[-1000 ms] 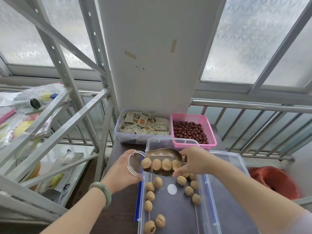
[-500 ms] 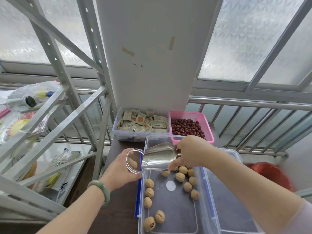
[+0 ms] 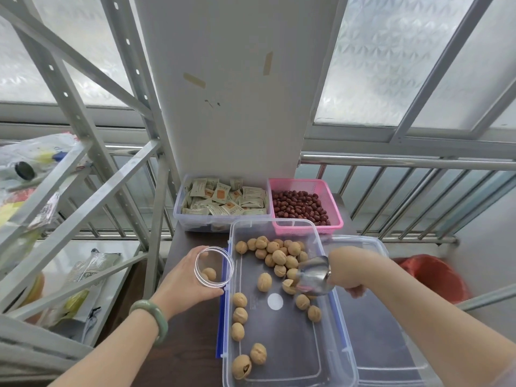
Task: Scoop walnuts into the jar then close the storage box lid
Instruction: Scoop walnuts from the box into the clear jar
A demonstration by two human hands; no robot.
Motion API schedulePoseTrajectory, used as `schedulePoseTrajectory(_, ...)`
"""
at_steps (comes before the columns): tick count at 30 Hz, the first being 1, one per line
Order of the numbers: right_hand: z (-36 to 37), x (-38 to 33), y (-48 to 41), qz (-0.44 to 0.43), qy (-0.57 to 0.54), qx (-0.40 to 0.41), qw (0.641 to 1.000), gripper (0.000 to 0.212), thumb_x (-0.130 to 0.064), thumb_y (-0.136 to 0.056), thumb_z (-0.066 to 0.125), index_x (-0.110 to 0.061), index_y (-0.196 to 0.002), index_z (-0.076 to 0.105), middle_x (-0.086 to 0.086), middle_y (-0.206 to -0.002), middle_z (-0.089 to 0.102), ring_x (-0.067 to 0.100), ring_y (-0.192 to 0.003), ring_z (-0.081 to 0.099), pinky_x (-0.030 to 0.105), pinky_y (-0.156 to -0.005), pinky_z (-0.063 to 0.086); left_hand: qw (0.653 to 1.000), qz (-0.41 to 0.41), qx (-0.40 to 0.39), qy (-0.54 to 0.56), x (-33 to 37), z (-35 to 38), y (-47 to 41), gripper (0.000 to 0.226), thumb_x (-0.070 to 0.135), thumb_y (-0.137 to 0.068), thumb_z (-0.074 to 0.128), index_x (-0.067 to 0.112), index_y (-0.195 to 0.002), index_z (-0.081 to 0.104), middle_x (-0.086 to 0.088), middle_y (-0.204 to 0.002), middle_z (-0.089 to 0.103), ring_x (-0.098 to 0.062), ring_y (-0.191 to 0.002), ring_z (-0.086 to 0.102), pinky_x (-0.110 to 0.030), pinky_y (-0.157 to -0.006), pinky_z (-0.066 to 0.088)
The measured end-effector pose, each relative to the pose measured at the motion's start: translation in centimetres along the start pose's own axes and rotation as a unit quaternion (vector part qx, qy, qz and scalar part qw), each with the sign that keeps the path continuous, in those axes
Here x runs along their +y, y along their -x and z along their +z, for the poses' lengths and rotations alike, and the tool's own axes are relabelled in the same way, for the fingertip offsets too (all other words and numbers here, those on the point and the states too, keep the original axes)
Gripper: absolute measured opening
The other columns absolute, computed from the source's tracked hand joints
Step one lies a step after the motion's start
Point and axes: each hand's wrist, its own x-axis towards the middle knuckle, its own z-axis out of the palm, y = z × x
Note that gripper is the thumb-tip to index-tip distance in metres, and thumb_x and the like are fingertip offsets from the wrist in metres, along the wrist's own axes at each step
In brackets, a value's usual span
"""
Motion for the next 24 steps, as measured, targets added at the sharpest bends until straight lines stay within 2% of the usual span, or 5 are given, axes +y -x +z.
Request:
schedulePoseTrajectory(4, 0.9, -0.6, -0.8, -0.014, 0.052, -0.015, 0.998, 0.041, -0.019, -0.087, 0.042, -0.01, -0.118, 0.067, 0.003, -0.042, 0.06, 0.005, -0.021, 0.047, 0.015, -0.041, 0.044, 0.999, -0.03, -0.013, 0.037, -0.8, 0.2, -0.2, 0.081, 0.036, -0.046, 0.087, 0.047, -0.112, 0.043, 0.004, -0.095, 0.065, -0.003, -0.055, 0.06, -0.025, -0.057, 0.051)
schedulePoseTrajectory(9, 1.7, -2.5, -1.0, -0.03, 0.061, -0.034, 0.997, 0.045, -0.016, -0.087, 0.039, -0.011, -0.045, 0.056, 0.0, -0.019, 0.042, 0.011, -0.03, 0.048, 0.02, -0.05, 0.039, 0.998, -0.033, -0.014, 0.046, -0.7, 0.2, -0.3, 0.077, 0.034, -0.047, 0.087, 0.052, -0.107, 0.042, 0.001, -0.092, 0.066, -0.005, -0.056, 0.059, -0.022, -0.056, 0.048)
schedulePoseTrajectory(13, 3.1, -2.5, -3.3, -0.039, 0.094, -0.013, 0.995, 0.033, -0.006, -0.09, 0.049, -0.011, -0.058, 0.049, -0.002, -0.018, 0.039, 0.018, -0.035, 0.048, 0.023, -0.041, 0.037, 0.998, -0.041, -0.011, 0.051, -0.9, 0.3, -0.5, 0.077, 0.036, -0.045, 0.087, 0.057, -0.103, 0.041, 0.001, -0.092, 0.065, -0.008, -0.058, 0.056, -0.023, -0.059, 0.048)
schedulePoseTrajectory(19, 4.1, -3.7, -4.1, -0.054, 0.12, 0.017, 0.991, 0.012, -0.007, -0.087, 0.057, -0.001, -0.093, 0.066, 0.016, -0.107, 0.067, 0.023, -0.057, 0.043, 0.026, -0.047, 0.035, 0.997, -0.05, -0.011, 0.053, -1.2, 0.4, -0.5, 0.078, 0.039, -0.044, 0.087, 0.055, -0.106, 0.042, 0.002, -0.092, 0.064, -0.009, -0.056, 0.057, -0.026, -0.053, 0.05)
schedulePoseTrajectory(24, 4.9, -5.0, -6.3, -0.062, 0.12, 0.015, 0.991, 0.04, -0.012, -0.09, 0.056, -0.006, -0.129, 0.055, 0.013, -0.127, 0.059, 0.032, -0.11, 0.056, 0.035, -0.079, 0.05, 1.0, -0.025, -0.009, 0.016, -0.5, 0.1, -0.4, 0.079, 0.039, -0.046, 0.087, 0.052, -0.108, 0.039, 0.01, -0.095, 0.061, -0.006, -0.068, 0.058, -0.024, -0.068, 0.049)
